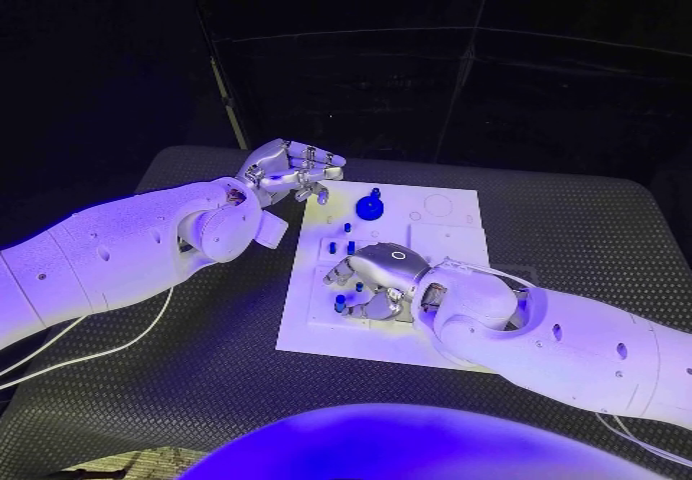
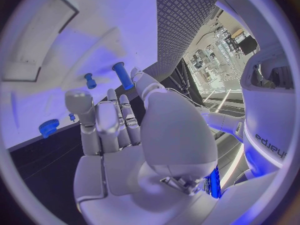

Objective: Assemble the parts on the task board

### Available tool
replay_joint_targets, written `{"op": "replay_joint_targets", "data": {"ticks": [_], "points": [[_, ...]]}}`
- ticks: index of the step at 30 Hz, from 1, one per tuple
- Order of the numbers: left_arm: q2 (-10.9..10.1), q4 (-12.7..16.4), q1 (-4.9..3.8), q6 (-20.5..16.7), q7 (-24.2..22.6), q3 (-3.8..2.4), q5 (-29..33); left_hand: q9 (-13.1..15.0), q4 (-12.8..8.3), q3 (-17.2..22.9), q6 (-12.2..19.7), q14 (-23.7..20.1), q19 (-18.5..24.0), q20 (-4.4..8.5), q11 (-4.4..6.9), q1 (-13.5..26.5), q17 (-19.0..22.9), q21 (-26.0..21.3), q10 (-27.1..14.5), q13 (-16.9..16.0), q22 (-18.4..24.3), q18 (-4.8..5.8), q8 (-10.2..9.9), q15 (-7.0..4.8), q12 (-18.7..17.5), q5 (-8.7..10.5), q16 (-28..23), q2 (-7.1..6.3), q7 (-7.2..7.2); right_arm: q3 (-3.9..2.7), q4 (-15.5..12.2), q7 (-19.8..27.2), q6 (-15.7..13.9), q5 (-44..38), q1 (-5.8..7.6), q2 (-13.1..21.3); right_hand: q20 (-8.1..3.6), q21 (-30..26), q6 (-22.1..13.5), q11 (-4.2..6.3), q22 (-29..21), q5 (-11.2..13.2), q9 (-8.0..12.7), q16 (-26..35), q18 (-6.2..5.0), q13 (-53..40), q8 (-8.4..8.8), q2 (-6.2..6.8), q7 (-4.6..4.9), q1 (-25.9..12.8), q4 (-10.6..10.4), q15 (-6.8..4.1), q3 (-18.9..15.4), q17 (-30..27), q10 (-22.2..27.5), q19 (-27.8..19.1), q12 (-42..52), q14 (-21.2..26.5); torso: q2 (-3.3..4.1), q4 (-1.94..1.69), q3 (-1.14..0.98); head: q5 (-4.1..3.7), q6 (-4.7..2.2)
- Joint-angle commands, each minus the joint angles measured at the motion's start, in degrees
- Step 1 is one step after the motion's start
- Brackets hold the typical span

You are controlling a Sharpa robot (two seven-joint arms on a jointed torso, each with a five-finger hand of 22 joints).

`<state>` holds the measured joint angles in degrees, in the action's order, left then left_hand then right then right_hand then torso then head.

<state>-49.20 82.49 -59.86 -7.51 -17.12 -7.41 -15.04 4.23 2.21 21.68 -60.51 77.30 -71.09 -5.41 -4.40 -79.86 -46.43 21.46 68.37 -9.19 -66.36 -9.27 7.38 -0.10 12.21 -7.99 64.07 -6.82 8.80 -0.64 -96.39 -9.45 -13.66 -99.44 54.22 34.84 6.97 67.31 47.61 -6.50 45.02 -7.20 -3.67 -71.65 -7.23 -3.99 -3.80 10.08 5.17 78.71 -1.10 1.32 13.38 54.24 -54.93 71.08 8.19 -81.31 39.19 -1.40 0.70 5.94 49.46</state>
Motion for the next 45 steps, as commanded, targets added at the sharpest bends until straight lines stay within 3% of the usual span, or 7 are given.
{"op": "replay_joint_targets", "data": {"ticks": [1, 9, 15, 21, 27, 37, 45], "points": [[-0.1, 0.0, -0.07, 0.7, 0.0, -0.05, 0.3, -0.1, 0.0, -0.3, 0.4, -0.3, 0.2, -0.31, -0.01, 0.3, 0.0, -0.3, -0.3, -0.1, 0.1, -1.11, -0.2, -0.05, 0.2, -0.2, -0.2, 0.53, 0.05, -0.04, -1.2, 2.0, -4.2, 1.1, 0.03, 1.2, 0.32, -0.9, -0.6, -0.16, -1.4, -0.2, -0.1, 0.4, -0.89, -0.3, 0.21, -0.76, 0.2, 0.5, -0.4, 0.24, -3.0, -1.1, 1.7, -0.7, 1.6, 0.6, -0.06, -0.06, -0.03, -0.01, -0.19], [-0.2, -0.1, -0.07, 0.6, 0.0, -0.03, 0.3, -0.1, 0.0, -0.3, 0.4, -0.3, 0.2, -0.31, -0.01, 0.3, 0.0, -0.3, -0.3, -0.1, 0.1, -1.11, -0.2, -0.05, 0.2, -0.2, -0.2, 0.53, 0.05, -0.17, -6.1, 4.5, -9.1, 3.6, 0.07, 6.8, 0.29, -1.8, 1.8, 0.04, -2.8, -0.8, -0.3, 0.7, -1.12, -0.7, 0.0, -1.72, 1.0, 2.1, -1.5, 0.14, -7.6, -3.1, 3.0, -1.2, 5.8, 1.3, -0.18, 0.09, 0.0, -0.28, -0.46], [-0.3, -0.2, -0.03, 0.6, 0.1, 0.04, 0.3, -0.1, 0.0, -0.3, 0.4, -0.3, 0.2, -0.31, -0.01, 0.3, 0.0, -0.3, -0.3, -0.1, 0.1, -1.11, -0.2, -0.05, 0.2, -0.2, -0.2, 0.53, 0.05, -3.77, -8.8, 4.8, -12.1, 18.4, 0.23, 13.1, -0.86, 3.0, 8.3, 1.58, 5.5, -1.6, -1.1, -3.7, 0.25, -2.1, -2.28, -4.19, 3.84, 1.7, -2.9, -1.22, -8.4, 3.8, -5.4, 3.5, 12.6, -2.0, -0.27, 0.07, 0.03, -1.59, -1.4], [-0.3, -0.2, 0.0, 0.5, 0.1, 0.14, 0.3, -0.1, 0.0, -0.3, 0.4, -0.3, 0.2, -0.31, -0.01, 0.3, 0.0, -0.3, -0.3, -0.1, 0.1, -1.11, -0.2, -0.05, 0.2, -0.2, -0.2, 0.53, 0.05, -5.48, -8.4, -0.8, -10.5, 28.0, 0.6, 19.9, -3.13, 9.2, 12.5, 4.72, 16.0, -3.1, -1.5, -8.1, 1.96, -8.8, -4.34, -4.35, 1.53, -1.1, -5.0, -3.83, -9.9, 11.9, -19.2, 8.8, 24.3, -4.8, -0.68, 0.43, 0.4, -4.0, -1.95], [-0.2, -0.2, 0.01, 0.5, 0.0, 0.18, 0.3, -0.1, 0.0, -0.3, 0.4, -0.3, 0.2, -0.32, -0.02, 0.3, 0.1, -0.3, -0.4, -0.1, 0.1, -1.11, -0.1, -0.04, 0.3, -0.2, -0.2, 0.57, 0.06, -5.85, -8.1, -8.4, -8.7, 27.7, 0.6, 24.4, -4.34, 12.6, 12.7, 5.92, 22.1, -8.2, -3.5, -11.8, 3.13, -50.6, -8.48, -3.4, 0.48, -5.1, -7.5, -4.81, -15.3, 19.1, -23.1, 11.3, 59.5, -6.0, -0.76, 0.77, 0.57, -6.15, -2.56], [-0.4, -0.2, 0.37, 0.5, 0.0, 0.22, 0.3, -0.1, 0.1, -0.4, 0.4, -0.3, 0.2, -0.34, -0.03, 0.4, 0.1, -0.4, -0.4, -0.1, 0.1, -1.11, -0.1, -0.03, 0.4, -0.18, -0.2, 0.62, 0.05, -5.86, -12.3, -17.8, -7.3, 19.1, -3.46, 28.3, -4.43, 15.0, 9.4, 5.85, 27.2, -9.4, -7.9, -14.3, 3.92, -69.0, -15.34, -3.46, 0.06, -6.3, -10.4, -4.78, -21.7, 24.9, -26.5, 12.9, 72.0, -6.8, -1.09, 1.07, 0.55, -7.83, -2.92], [-0.3, -0.4, 0.62, 0.6, 0.0, 0.24, 0.3, -0.1, 0.1, -0.4, 0.4, -0.3, 0.2, -0.34, -0.03, 0.4, 0.1, -0.4, -0.4, -0.1, 0.1, -1.11, -0.1, -0.03, 0.4, -0.18, -0.2, 0.62, 0.05, -5.83, -13.7, -22.0, -5.5, 15.4, -5.5, 28.3, -4.63, 16.2, 8.3, 6.3, 29.9, -10.5, -10.9, -15.7, 4.38, -79.1, -19.98, -2.95, -0.48, -5.9, -13.4, -5.11, -23.3, 28.3, -31.4, 13.8, 77.9, -7.3, -1.37, 1.38, 0.54, -7.47, -2.59]]}}
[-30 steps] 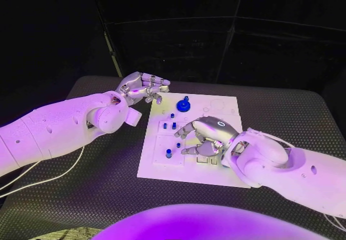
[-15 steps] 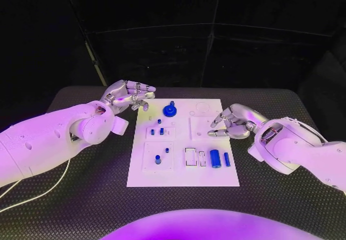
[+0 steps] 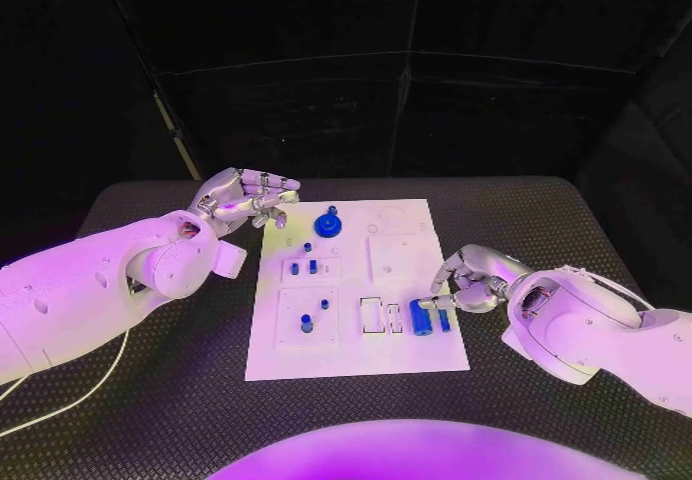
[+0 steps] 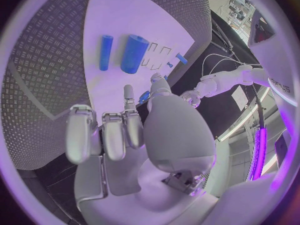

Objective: Assemble the parts on the task board

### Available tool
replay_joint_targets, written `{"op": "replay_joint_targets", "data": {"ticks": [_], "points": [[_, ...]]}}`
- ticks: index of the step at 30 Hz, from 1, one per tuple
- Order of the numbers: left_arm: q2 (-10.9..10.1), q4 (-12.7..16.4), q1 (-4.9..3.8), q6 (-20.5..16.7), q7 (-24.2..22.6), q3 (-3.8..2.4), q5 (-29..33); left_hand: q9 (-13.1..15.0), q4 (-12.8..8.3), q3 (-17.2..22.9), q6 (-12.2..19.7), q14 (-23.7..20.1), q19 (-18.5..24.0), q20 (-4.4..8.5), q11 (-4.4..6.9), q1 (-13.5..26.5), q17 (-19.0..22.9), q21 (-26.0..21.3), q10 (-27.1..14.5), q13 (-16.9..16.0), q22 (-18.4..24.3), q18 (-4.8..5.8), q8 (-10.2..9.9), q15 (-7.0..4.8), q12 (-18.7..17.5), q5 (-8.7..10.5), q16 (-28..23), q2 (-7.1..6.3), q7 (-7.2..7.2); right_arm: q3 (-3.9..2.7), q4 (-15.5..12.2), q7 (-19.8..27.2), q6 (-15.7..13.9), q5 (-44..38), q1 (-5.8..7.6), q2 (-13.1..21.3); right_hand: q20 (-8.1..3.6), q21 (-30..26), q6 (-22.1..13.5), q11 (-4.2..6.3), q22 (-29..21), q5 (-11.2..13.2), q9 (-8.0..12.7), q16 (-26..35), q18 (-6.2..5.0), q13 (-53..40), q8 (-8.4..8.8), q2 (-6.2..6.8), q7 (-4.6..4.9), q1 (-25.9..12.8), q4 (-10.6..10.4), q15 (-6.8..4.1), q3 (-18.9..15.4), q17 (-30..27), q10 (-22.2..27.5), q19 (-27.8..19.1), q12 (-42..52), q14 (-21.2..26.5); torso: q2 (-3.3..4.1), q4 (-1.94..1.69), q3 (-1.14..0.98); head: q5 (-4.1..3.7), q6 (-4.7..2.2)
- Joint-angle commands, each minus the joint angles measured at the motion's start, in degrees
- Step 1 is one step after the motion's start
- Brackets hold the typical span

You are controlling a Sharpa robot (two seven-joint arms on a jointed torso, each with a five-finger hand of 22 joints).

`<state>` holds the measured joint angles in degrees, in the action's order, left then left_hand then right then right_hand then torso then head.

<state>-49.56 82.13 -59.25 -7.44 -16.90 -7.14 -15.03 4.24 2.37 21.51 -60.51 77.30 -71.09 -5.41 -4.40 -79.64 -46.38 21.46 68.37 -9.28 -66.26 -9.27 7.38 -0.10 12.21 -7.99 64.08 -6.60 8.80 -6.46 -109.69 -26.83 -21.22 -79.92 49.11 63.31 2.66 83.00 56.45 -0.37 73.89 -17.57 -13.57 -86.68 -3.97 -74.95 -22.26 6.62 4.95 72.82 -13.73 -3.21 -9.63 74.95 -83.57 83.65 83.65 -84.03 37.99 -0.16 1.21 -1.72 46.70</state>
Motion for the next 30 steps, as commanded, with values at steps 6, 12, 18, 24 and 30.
{"op": "replay_joint_targets", "data": {"ticks": [6, 12, 18, 24, 30], "points": [[0.1, 0.0, 0.15, 0.5, -0.2, -0.02, 0.3, -0.1, 0.0, -0.2, 0.4, -0.3, 0.2, -0.34, -0.04, 0.2, 0.0, -0.4, -0.4, -0.1, 0.0, -1.11, -0.1, -0.03, 0.4, -0.18, -0.2, 0.41, 0.05, 0.03, -0.4, -6.2, 3.0, -5.6, -1.33, -0.6, -0.53, 0.8, -1.5, 0.36, 1.7, -0.2, -3.1, -1.0, 1.23, -10.1, -4.15, 0.84, -0.52, 0.3, -2.5, -0.73, -0.6, 8.5, -3.6, 1.4, 3.5, -4.7, -0.08, 0.09, 0.03, 0.18, 0.19], [0.0, 0.0, 0.25, 0.6, -0.2, -0.02, 0.3, -0.1, 0.0, -0.2, 0.4, -0.3, 0.2, -0.34, -0.04, 0.2, 0.0, -0.4, -0.4, -0.1, 0.0, -1.11, -0.1, -0.03, 0.4, -0.18, -0.2, 0.41, 0.05, 0.06, 0.1, -6.9, 3.8, -6.3, -1.78, -1.6, -0.53, 0.9, -2.4, 0.36, 1.8, -0.6, -4.1, -1.1, 1.26, -10.2, -5.26, 0.89, -0.54, -1.0, -3.0, -0.72, -0.9, 8.7, -3.6, 1.5, 3.5, -4.7, -0.05, 0.1, 0.06, 0.16, 0.3], [0.0, 0.0, 0.3, 0.6, -0.2, -0.02, 0.3, -0.1, 0.0, -0.2, 0.4, -0.3, 0.2, -0.34, -0.04, 0.2, 0.0, -0.4, -0.4, -0.1, 0.0, -1.11, -0.1, -0.03, 0.4, -0.18, -0.2, 0.41, 0.05, 0.08, 0.9, -6.9, 3.2, -6.5, -2.62, -3.0, -0.53, 0.9, -2.8, 0.36, 1.9, -1.0, -4.7, -1.1, 1.28, -10.2, -5.9, 0.79, -0.57, -1.9, -3.1, -0.73, -1.0, 8.7, -3.6, 1.5, 3.5, -4.7, 0.01, 0.06, 0.09, 0.23, 0.42], [0.0, 0.0, 0.32, 0.7, -0.1, -0.02, 0.3, -0.1, 0.1, -0.3, 0.4, -0.3, 0.2, -0.35, -0.03, 0.4, 0.0, -0.4, -0.5, -0.1, 0.1, -1.11, -0.1, -0.02, 0.5, -0.19, -0.2, 0.47, 0.03, 0.14, 2.0, -6.9, 3.1, -6.5, -3.07, -4.4, -0.52, 1.0, -3.3, 0.38, 2.1, -1.3, -5.2, -1.1, 1.3, -10.2, -6.54, 0.78, -0.58, -3.4, -3.1, -0.73, -1.0, 8.7, -3.5, 1.5, 3.4, -4.7, 0.01, 0.04, 0.07, 0.47, 0.68], [0.0, 0.0, 0.33, 0.7, -0.1, -0.02, 0.3, -0.1, 0.1, -0.3, 0.4, -0.3, 0.2, -0.35, -0.03, 0.4, 0.0, -0.4, -0.5, -0.1, 0.1, -1.11, -0.1, -0.02, 0.5, -0.19, -0.2, 0.47, 0.03, 1.3, 3.5, -7.4, 4.3, -8.4, -3.27, -5.6, -0.54, 1.1, -3.5, 0.45, 2.4, -1.6, -5.7, -1.2, 1.35, -10.6, -7.13, -0.12, -0.67, -3.4, -3.0, -0.77, -0.5, 9.0, -3.7, 1.6, 3.6, -4.8, -0.02, 0.07, 0.09, 0.68, 0.81]]}}
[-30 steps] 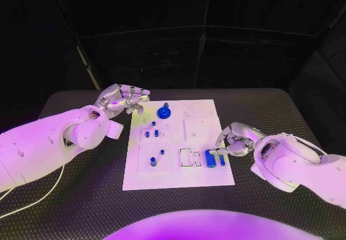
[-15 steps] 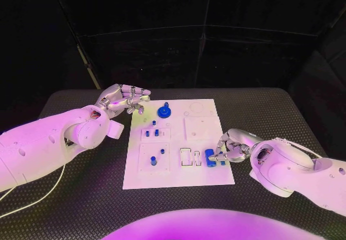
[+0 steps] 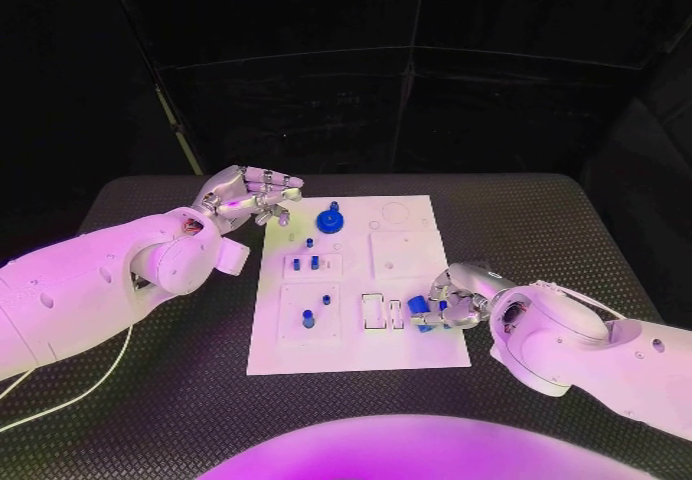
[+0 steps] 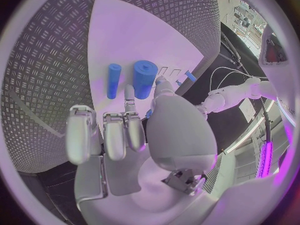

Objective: Assemble the parts on the task board

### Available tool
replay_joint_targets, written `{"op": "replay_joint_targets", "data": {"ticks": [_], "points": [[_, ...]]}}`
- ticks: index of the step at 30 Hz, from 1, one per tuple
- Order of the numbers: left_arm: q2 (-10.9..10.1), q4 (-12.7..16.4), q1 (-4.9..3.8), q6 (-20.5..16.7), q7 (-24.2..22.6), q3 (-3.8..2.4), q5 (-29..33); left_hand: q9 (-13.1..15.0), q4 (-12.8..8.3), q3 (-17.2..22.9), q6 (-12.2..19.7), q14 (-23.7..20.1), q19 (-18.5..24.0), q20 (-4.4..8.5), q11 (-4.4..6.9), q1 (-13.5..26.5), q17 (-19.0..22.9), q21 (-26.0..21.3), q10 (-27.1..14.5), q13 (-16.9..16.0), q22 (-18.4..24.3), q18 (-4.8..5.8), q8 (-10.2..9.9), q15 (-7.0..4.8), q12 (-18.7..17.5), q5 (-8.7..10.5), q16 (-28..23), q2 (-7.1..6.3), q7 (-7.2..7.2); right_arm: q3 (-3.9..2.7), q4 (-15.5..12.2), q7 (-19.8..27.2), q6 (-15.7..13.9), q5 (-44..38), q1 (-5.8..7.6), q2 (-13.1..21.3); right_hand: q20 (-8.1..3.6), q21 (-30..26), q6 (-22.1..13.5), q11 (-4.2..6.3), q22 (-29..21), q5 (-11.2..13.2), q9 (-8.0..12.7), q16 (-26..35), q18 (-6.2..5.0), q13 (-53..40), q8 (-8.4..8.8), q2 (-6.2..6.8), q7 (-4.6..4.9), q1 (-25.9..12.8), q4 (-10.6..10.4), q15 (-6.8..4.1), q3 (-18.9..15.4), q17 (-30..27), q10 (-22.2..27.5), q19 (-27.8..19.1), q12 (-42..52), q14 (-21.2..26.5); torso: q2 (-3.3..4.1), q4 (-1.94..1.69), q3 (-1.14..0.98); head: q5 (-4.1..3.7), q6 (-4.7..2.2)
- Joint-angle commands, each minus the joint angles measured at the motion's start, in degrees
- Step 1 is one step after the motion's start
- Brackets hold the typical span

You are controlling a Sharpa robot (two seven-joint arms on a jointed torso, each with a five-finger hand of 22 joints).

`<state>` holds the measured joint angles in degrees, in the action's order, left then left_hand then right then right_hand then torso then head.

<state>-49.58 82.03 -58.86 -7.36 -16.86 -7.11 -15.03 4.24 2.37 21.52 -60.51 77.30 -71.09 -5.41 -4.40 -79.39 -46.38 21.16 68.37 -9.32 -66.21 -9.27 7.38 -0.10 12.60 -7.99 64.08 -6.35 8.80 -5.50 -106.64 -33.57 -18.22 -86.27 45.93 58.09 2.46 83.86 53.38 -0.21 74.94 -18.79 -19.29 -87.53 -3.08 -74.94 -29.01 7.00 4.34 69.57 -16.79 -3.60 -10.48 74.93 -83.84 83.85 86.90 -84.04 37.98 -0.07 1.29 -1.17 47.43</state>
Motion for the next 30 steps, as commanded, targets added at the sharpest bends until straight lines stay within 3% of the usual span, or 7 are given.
{"op": "replay_joint_targets", "data": {"ticks": [1, 5, 7, 12, 20, 25, 30], "points": [[0.1, 0.1, -0.06, 0.7, -0.1, -0.05, 0.3, -0.1, 0.1, -0.3, 0.4, -0.3, 0.2, -0.35, -0.03, 0.1, 0.0, -0.1, -0.5, -0.1, 0.0, -1.11, -0.1, -0.02, 0.1, -0.19, -0.2, 0.21, 0.03, 0.45, 0.6, -0.7, 1.3, -2.3, -0.11, -0.5, -0.34, 0.3, -0.4, 0.3, 1.4, -0.4, 0.0, -0.3, 0.47, -10.6, -0.43, -0.62, -0.07, -0.1, 0.1, -0.38, 0.4, 9.0, -3.5, 1.4, 0.4, -4.8, 0.0, -0.03, 0.01, 0.13, 0.11], [0.0, 0.1, -0.04, 0.8, 0.0, -0.05, 0.3, -0.1, 0.1, -0.3, 0.4, -0.3, 0.2, -0.35, -0.03, 0.1, 0.0, -0.1, -0.5, -0.1, 0.0, -1.11, -0.1, -0.02, 0.1, -0.19, -0.2, 0.21, 0.03, 0.89, 1.5, -1.2, 1.3, -3.1, -0.15, -1.3, -0.39, 0.3, -0.5, 0.37, 1.5, -1.1, -0.4, -0.3, 0.48, -10.7, -0.86, -1.7, -0.14, 0.7, 0.4, -0.44, 0.8, 9.1, -3.5, 1.4, 0.4, -4.8, 0.11, -0.15, -0.11, 0.2, 0.17], [-0.1, 0.2, -0.04, 0.8, 0.0, -0.05, 0.3, -0.1, 0.1, -0.3, 0.4, -0.3, 0.2, -0.35, -0.03, 0.1, 0.0, -0.1, -0.5, -0.1, 0.0, -1.11, -0.1, -0.02, 0.1, -0.19, -0.2, 0.21, 0.03, 1.01, 1.8, -1.4, 1.3, -3.4, -0.16, -1.6, -0.4, 0.3, -0.5, 0.39, 1.5, -1.4, -0.5, -0.4, 0.49, -10.8, -1.01, -1.96, -0.17, 0.9, 0.4, -0.46, 0.9, 9.2, -3.6, 1.4, 0.4, -4.8, 0.02, -0.09, -0.06, 0.32, 0.22], [-0.2, 0.4, -0.02, 0.8, 0.0, -0.05, 0.3, -0.1, 0.2, -0.4, 0.4, -0.3, 0.2, -0.36, -0.04, 0.2, 0.1, -0.2, -0.6, -0.1, 0.1, -1.12, -0.1, -0.01, 0.1, -0.19, -0.2, 0.25, 0.03, 1.14, 1.9, -1.4, 0.3, -2.6, -0.19, -2.0, -0.52, 0.4, -0.2, 0.57, 1.8, -4.9, -1.1, -0.4, 0.52, -11.0, -1.63, -3.67, -0.37, 2.1, 0.7, -0.61, 1.3, 9.3, -3.7, 1.5, 0.5, -4.8, -0.02, -0.19, 0.01, 0.45, 0.28], [-0.3, 0.3, 0.05, 0.8, 0.0, -0.05, 0.3, -0.1, 0.2, -0.4, 0.4, -0.3, 0.2, -0.36, -0.04, 0.2, 0.1, -0.2, -0.6, -0.1, 0.1, -1.12, -0.1, -0.01, 0.1, -0.19, -0.2, 0.25, 0.03, 1.16, -0.3, 1.2, -6.0, 0.8, -0.2, -0.7, -0.71, 0.6, 0.3, 0.83, 2.1, -8.0, -1.5, -0.5, 0.58, -11.2, -2.0, -4.48, -0.64, 3.0, 1.0, -0.81, 1.2, 9.5, -3.8, 1.6, 0.5, -4.9, -0.18, 0.14, -0.03, 0.77, 0.28], [-0.1, 0.3, 0.13, 1.0, 0.1, -0.05, 0.3, -0.1, 0.2, -0.4, 0.4, -0.3, 0.2, -0.36, -0.04, 0.2, 0.1, -0.2, -0.6, -0.1, 0.1, -1.12, -0.1, -0.01, 0.1, -0.19, -0.2, 0.25, 0.03, 1.15, -2.0, 4.5, -10.6, 6.4, -0.18, -0.3, -0.75, 0.6, 0.3, 0.87, 2.2, -8.4, -1.5, -0.4, 0.58, -11.1, -1.98, -4.67, -0.68, 3.2, 1.1, -0.85, 1.2, 9.4, -3.8, 1.6, 0.5, -4.9, -0.12, -0.04, 0.02, 0.68, -0.13], [0.0, 0.3, 0.2, 1.3, 0.2, -0.05, 0.3, -0.1, 0.2, -0.4, 0.4, -0.3, 0.2, -0.36, -0.04, 0.2, 0.1, -0.2, -0.6, -0.1, 0.1, -1.12, -0.1, -0.01, 0.1, -0.19, -0.2, 0.25, 0.03, 1.13, -2.9, 6.4, -11.8, 8.5, -0.17, -0.7, -0.85, 0.6, 0.4, 0.96, 2.2, -10.8, -1.7, -0.4, 0.59, -11.0, -1.89, -5.02, -0.77, 3.7, 1.1, -0.95, 1.1, 9.5, -3.7, 1.6, 0.3, -4.9, -0.08, -0.15, 0.0, 0.73, -0.23]]}}
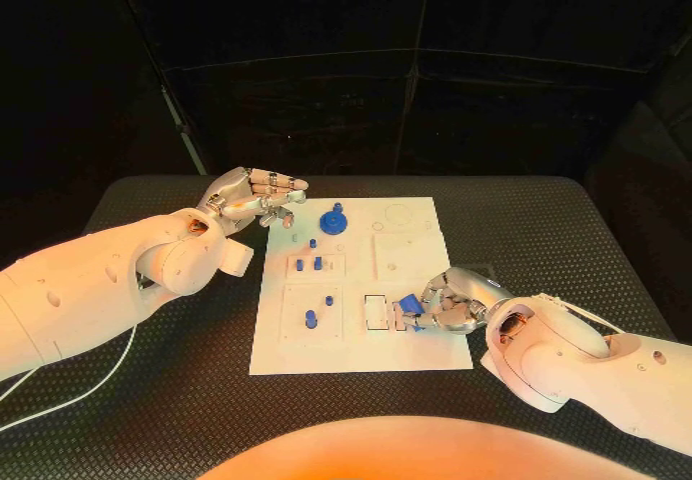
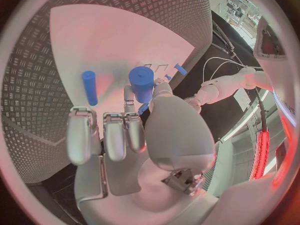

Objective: Assemble the parts on the task board

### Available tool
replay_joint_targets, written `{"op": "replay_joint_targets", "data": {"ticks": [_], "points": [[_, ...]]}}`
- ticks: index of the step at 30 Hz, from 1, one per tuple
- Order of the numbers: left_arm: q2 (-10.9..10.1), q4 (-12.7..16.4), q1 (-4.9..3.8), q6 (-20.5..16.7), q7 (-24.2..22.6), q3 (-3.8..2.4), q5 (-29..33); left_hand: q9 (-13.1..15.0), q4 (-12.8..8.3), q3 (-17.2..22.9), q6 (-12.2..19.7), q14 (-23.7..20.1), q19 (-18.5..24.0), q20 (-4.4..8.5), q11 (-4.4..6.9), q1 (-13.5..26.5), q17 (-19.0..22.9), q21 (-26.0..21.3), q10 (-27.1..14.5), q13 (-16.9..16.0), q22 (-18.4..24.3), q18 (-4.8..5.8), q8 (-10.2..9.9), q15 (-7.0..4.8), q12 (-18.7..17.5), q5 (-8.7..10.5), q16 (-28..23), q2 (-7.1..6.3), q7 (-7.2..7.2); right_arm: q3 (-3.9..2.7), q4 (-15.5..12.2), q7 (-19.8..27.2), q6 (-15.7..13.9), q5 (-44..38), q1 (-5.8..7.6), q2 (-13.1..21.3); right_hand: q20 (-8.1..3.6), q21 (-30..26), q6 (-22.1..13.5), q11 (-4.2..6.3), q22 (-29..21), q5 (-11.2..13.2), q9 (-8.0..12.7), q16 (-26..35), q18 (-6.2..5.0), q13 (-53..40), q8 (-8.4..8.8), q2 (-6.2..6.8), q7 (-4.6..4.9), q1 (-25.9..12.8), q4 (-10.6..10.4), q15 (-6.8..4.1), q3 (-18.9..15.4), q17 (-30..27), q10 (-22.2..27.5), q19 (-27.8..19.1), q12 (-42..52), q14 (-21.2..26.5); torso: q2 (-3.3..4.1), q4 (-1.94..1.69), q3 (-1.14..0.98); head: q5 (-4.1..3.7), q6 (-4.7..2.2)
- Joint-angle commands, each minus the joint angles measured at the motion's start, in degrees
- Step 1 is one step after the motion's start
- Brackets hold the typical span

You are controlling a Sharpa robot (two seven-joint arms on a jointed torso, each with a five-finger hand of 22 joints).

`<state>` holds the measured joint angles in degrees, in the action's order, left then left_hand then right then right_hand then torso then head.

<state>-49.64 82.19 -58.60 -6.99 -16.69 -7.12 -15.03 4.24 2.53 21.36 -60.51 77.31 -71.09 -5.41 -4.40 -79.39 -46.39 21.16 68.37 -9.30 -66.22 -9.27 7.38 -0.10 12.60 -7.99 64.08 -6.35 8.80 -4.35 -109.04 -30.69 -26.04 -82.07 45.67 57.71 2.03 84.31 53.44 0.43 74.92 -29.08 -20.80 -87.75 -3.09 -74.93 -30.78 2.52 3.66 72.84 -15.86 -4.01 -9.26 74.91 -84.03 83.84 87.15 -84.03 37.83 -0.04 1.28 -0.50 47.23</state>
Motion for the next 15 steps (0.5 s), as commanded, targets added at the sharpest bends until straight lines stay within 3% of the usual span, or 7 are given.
{"op": "replay_joint_targets", "data": {"ticks": [1, 5, 10, 15], "points": [[0.1, 0.1, -0.04, 1.0, 0.1, -0.05, 0.3, -0.1, 0.0, -0.2, 0.4, -0.3, 0.2, -0.36, -0.04, 0.2, 0.1, -0.2, -0.5, -0.1, 0.1, -1.11, -0.1, -0.01, 0.1, -0.19, -0.2, 0.25, 0.03, -0.02, -0.6, 3.7, -3.9, 4.5, 0.09, -0.6, -0.43, 0.2, 0.3, 0.34, 2.3, -0.7, -0.2, -0.2, 0.61, -11.0, -0.11, -0.6, -0.1, 0.5, 0.2, -0.55, -0.2, 9.5, -3.5, 1.7, 0.1, -4.9, 0.1, -0.2, 0.01, 0.03, -0.05], [0.1, 0.1, -0.01, 1.0, 0.1, -0.05, 0.3, -0.1, 0.0, -0.2, 0.4, -0.3, 0.2, -0.36, -0.04, 0.2, 0.1, -0.2, -0.5, -0.1, 0.1, -1.11, -0.1, -0.01, 0.1, -0.19, -0.2, 0.25, 0.03, -0.03, -0.2, 3.6, -2.2, 5.0, 0.1, -1.8, -0.44, 0.2, 0.4, 0.35, 2.4, -1.0, -0.2, -0.2, 0.63, -10.9, -0.1, -0.71, -0.1, 0.4, 0.1, -0.56, -0.3, 9.5, -3.4, 1.7, 0.0, -4.9, 0.16, -0.21, 0.06, 0.11, -0.13], [0.2, 0.2, 0.0, 1.1, 0.1, -0.05, 0.3, -0.1, 0.0, -0.2, 0.4, -0.3, 0.2, -0.36, -0.04, 0.2, 0.1, -0.2, -0.5, -0.1, 0.1, -1.11, -0.1, -0.01, 0.1, -0.19, -0.2, 0.25, 0.03, -0.03, 1.3, 2.9, 1.4, 5.0, 0.11, -4.1, -0.45, 0.3, 0.5, 0.35, 2.5, 0.3, -0.5, -0.2, 0.64, -10.5, -0.13, -0.87, -0.11, -0.4, -0.4, -0.57, -0.9, 9.4, -3.2, 1.7, -0.3, -4.9, 0.2, -0.13, 0.03, 0.29, -0.24], [0.3, 0.2, 0.01, 1.1, 0.1, -0.05, 0.3, -0.1, 0.0, -0.2, 0.4, -0.3, 0.2, -0.36, -0.04, 0.2, 0.1, -0.2, -0.5, -0.1, 0.1, -1.11, -0.1, -0.01, 0.1, -0.19, -0.2, 0.25, 0.03, -0.04, 2.3, 1.8, 1.2, 3.7, 0.12, -6.1, -0.46, 0.3, 0.8, 0.42, 2.5, 2.4, -0.9, -0.2, 0.63, -10.5, -0.32, -0.88, -0.2, -1.3, -0.6, -0.59, -1.7, 9.5, -3.2, 1.7, -0.4, -4.9, 0.23, -0.13, 0.05, 0.39, -0.14]]}}
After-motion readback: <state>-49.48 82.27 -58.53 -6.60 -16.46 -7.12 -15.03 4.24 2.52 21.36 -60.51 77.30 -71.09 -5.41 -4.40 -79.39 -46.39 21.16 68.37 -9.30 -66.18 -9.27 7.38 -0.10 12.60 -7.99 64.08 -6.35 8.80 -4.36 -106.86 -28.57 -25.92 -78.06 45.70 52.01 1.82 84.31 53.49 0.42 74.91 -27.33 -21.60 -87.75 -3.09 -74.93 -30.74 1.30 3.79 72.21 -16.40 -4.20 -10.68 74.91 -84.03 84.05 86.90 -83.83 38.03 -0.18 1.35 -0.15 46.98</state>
